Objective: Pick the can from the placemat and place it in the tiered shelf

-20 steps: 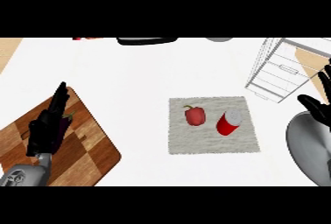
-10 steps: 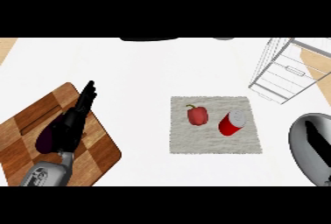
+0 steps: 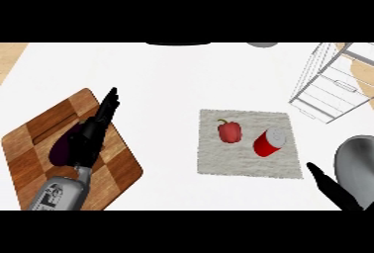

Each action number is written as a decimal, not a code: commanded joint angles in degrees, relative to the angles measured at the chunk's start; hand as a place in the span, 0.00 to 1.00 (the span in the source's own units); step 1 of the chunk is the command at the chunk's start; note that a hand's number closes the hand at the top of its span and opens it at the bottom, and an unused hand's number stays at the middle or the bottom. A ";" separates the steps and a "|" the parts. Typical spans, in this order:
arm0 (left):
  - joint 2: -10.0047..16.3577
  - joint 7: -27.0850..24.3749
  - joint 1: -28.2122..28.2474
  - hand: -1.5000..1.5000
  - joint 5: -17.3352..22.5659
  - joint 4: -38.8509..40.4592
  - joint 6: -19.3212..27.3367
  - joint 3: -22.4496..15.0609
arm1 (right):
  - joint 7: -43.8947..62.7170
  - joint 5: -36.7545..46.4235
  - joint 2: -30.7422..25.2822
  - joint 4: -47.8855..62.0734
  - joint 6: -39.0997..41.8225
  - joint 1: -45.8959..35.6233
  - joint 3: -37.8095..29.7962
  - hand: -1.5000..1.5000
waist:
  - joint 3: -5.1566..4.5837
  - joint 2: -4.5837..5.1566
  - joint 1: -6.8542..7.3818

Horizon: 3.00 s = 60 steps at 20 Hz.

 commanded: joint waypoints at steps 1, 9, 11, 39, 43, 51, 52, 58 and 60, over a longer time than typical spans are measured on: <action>-0.10 -0.17 -0.19 0.50 0.53 1.27 -1.91 0.23 | 12.90 7.36 -6.90 -3.24 3.34 1.53 3.81 0.00 | -0.02 0.10 0.69; -2.37 1.19 0.12 0.50 -0.96 -1.25 -0.46 -2.07 | 45.22 17.76 -19.13 -15.38 18.75 -1.77 6.35 0.00 | -0.31 0.19 1.67; -1.86 1.94 -1.23 0.50 -1.94 -0.90 0.43 -1.39 | 52.39 18.05 -21.78 -18.16 24.28 -3.44 7.26 0.00 | -0.25 0.16 1.55; -2.54 -0.73 -0.54 0.50 -2.48 1.17 -1.80 1.47 | 80.91 40.68 -2.16 -10.07 49.86 -31.09 16.36 0.00 | 0.04 -0.18 0.37; -3.25 -0.50 0.30 0.50 -3.52 0.96 -1.61 0.53 | 80.91 43.16 2.91 -8.61 52.36 -33.66 14.84 0.00 | 0.05 -0.25 0.52; -4.87 -2.68 1.30 0.50 -4.79 1.83 -1.04 0.42 | 75.63 45.72 7.49 0.61 52.60 -36.11 9.06 0.00 | 0.12 0.00 0.89; -2.55 1.63 1.29 0.50 -2.59 -1.82 -3.22 1.90 | 77.37 47.95 7.83 -4.90 54.20 -32.07 11.49 0.00 | 0.13 -0.31 0.56; -2.30 1.35 -0.36 0.50 -3.65 -0.25 -2.94 3.48 | 75.32 49.99 10.95 -2.27 57.66 -33.53 8.83 0.00 | 0.13 -0.14 0.42; -3.50 -3.01 2.06 0.50 -3.26 1.72 -3.74 3.18 | 74.36 50.35 11.81 0.08 57.17 -34.21 8.11 0.00 | 0.11 -0.05 0.54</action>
